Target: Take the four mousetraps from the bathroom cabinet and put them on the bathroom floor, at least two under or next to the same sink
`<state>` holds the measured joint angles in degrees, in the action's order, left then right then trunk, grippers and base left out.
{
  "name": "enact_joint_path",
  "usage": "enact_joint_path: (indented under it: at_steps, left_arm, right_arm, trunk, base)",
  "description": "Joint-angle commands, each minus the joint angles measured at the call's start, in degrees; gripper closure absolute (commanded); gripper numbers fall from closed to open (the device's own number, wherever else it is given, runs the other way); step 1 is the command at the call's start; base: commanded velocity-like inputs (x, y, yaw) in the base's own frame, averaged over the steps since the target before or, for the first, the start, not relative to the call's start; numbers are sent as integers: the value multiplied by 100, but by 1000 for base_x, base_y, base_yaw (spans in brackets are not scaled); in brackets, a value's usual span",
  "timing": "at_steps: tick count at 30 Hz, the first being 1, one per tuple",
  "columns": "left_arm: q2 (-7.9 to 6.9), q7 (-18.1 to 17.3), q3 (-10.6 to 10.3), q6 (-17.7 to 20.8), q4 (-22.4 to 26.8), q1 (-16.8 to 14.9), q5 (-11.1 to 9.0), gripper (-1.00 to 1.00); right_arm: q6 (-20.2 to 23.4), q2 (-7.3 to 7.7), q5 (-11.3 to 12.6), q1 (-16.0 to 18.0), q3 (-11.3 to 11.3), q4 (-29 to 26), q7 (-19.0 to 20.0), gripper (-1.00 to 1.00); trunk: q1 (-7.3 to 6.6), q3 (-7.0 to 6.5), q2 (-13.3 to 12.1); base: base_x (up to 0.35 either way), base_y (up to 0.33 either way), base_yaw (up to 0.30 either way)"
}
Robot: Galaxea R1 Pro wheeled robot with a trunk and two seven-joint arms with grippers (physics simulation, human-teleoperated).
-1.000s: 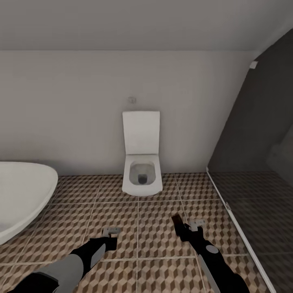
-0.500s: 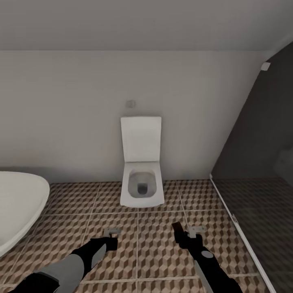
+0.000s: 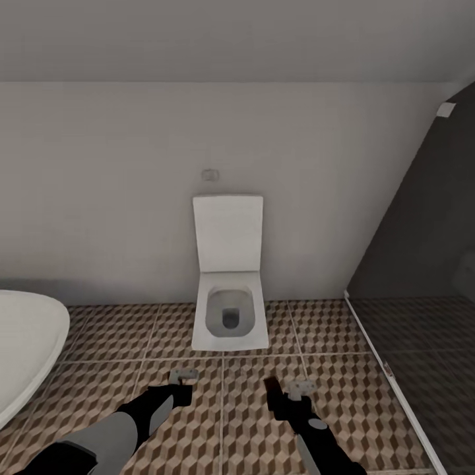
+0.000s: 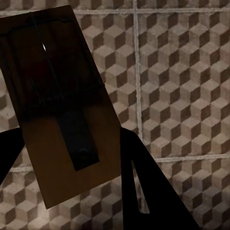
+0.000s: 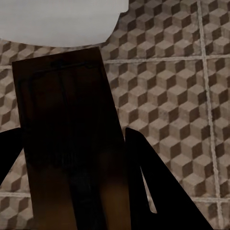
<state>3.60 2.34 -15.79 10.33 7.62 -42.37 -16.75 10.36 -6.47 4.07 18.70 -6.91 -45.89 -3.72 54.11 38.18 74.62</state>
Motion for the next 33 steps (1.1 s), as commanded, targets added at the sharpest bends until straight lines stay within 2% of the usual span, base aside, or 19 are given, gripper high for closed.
enact_joint_path:
  at_steps: [1,8,15,23,33]
  left_arm:
    - [-1,21,-47,30,12,-2,-56,100]
    - [2,21,-55,30,12,-1,-56,100]
    - [2,21,-56,30,7,-1,-56,100]
    - [1,21,-56,30,6,0,-56,100]
    - [1,21,-56,30,4,-5,-56,100]
  right_arm:
    - [27,-15,60,2,-21,32,-51,100]
    - [-5,-47,49,3,-21,211,-58,100]
    - [-42,-20,37,2,-20,117,-48,100]
    - [-467,3,33,4,-21,-10,-23,100]
    - [-524,5,33,2,-21,-17,-18,100]
  trunk:
    - [0,5,3]
    - [0,5,3]
    - [0,5,3]
    - [0,5,3]
    - [0,5,3]
  base:
    - [17,0,0]
    - [5,0,0]
    - [0,0,0]
    - [0,0,0]
    - [0,0,0]
